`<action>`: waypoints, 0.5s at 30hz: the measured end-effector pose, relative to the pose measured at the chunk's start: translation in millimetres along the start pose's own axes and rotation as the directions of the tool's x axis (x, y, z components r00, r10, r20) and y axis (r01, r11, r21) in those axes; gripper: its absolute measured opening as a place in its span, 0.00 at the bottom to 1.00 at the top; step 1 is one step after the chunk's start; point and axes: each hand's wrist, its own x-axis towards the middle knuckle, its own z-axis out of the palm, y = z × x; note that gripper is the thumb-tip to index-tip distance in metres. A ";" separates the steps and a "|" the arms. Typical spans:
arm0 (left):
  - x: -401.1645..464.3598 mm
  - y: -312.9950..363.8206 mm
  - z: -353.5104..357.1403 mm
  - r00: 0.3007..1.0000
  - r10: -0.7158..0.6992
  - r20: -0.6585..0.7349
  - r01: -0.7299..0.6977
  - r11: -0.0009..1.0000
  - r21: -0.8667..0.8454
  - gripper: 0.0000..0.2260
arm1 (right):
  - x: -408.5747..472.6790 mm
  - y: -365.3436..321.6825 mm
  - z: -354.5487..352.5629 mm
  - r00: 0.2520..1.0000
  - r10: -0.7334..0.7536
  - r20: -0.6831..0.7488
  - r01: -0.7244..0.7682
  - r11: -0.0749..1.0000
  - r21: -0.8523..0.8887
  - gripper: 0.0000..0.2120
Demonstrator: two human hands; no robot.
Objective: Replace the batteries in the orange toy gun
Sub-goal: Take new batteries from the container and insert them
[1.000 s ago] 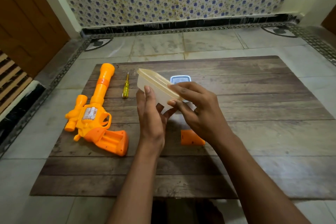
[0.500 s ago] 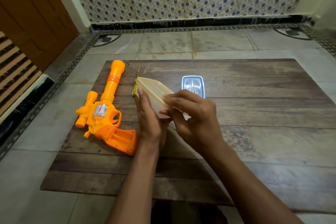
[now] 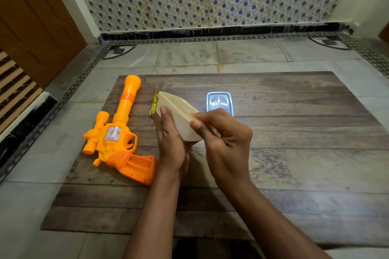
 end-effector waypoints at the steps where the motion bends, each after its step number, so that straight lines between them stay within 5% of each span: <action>1: 0.5 -0.5 0.6 1.000 0.021 0.008 -0.021 1.000 0.020 0.22 | 0.9 -0.6 -0.9 0.999 0.032 -0.001 -0.032 0.999 0.031 0.03; 4: 0.0 -1.2 1.4 0.998 0.060 -0.007 -0.059 0.995 0.075 0.22 | 6.7 -1.1 -5.0 0.990 0.140 -0.034 -0.135 0.982 0.129 0.04; 8: -1.9 4.7 2.5 0.998 -0.036 -0.053 0.036 0.999 0.001 0.36 | 14.8 -0.9 -11.2 0.992 0.126 0.022 -0.127 0.991 0.050 0.02; 12: -0.6 10.4 -0.8 0.982 -0.113 -0.153 0.100 0.991 -0.087 0.34 | 18.6 2.4 -17.1 0.967 -0.131 0.220 0.162 0.978 -0.129 0.07; 15: -0.7 15.2 -5.5 0.977 -0.192 -0.089 0.176 0.970 -0.165 0.28 | 24.3 14.9 -29.7 0.883 -0.271 0.383 0.380 0.892 -0.244 0.10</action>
